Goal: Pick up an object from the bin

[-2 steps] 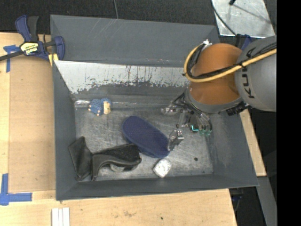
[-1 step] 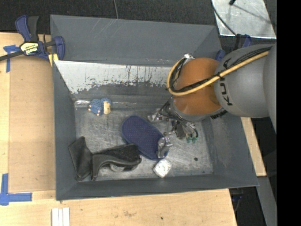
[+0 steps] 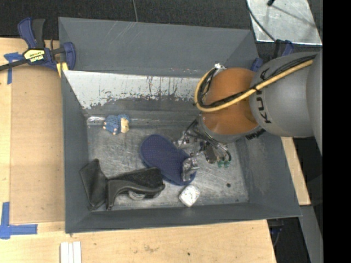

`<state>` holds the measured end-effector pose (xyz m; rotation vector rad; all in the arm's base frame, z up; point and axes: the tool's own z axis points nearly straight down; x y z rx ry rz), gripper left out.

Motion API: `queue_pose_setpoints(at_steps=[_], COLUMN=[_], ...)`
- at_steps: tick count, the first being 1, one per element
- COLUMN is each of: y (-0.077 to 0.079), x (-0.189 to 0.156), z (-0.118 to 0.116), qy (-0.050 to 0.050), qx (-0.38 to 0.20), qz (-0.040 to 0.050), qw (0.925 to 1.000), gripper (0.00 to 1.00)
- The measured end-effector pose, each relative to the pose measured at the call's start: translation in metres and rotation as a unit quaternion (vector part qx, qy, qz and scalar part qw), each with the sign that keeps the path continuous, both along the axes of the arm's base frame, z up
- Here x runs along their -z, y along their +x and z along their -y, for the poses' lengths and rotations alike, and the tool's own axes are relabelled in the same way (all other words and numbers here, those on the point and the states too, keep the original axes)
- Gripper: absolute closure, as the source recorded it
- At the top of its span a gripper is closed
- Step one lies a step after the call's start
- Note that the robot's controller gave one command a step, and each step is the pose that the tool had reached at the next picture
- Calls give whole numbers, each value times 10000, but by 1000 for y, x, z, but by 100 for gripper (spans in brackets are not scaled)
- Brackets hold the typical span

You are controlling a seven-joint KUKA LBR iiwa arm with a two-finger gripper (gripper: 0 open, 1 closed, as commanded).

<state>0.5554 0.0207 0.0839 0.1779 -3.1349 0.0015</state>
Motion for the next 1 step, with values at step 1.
queue_pose_setpoints(at_steps=[1], y=[-9], x=[-141], z=[-25], qy=[6], qx=[-1128], qz=[61], qw=[9936], gripper=[100])
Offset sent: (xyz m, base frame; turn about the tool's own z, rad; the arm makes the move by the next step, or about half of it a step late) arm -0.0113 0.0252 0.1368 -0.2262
